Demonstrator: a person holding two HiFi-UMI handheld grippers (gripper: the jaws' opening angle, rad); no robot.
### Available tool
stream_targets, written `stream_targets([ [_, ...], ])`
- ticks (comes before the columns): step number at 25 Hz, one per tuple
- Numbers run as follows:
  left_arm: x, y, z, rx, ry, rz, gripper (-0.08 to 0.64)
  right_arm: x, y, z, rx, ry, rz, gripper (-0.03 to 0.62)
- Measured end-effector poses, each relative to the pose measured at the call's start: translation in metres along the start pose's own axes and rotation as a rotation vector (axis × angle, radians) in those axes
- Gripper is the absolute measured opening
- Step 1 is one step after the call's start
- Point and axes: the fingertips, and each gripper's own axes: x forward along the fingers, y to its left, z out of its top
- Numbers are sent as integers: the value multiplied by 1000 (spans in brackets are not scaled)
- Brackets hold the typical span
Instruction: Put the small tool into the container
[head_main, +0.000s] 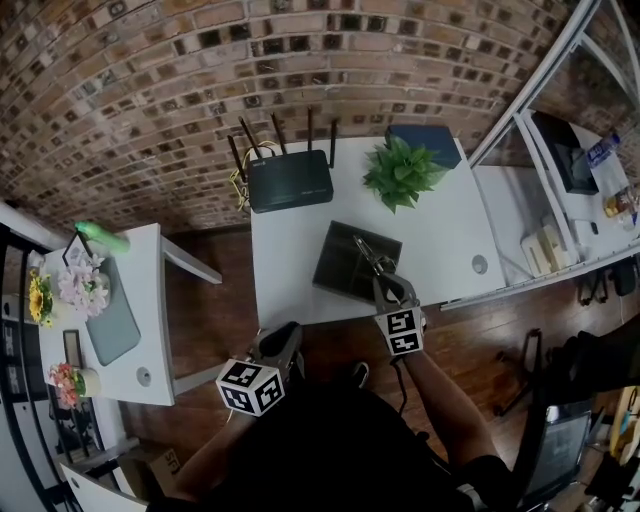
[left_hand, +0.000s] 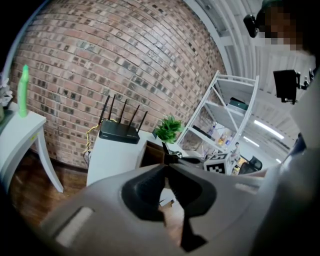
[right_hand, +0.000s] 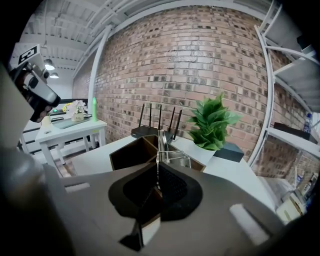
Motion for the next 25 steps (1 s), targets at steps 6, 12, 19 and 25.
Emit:
stream_targets([
  [6, 2, -4, -2, 8, 6, -19, 23, 1, -4, -11, -43, 77, -52, 18],
  [12, 0, -6, -3, 10, 5, -18, 23, 0, -3, -12, -48, 90, -56, 29],
  [19, 0, -9, -5, 10, 7, -27, 23, -12, -4, -22, 49, 73, -55, 77],
  [25, 6, -16, -6, 19, 27, -69, 23, -41, -16, -23, 187, 43, -90, 72],
])
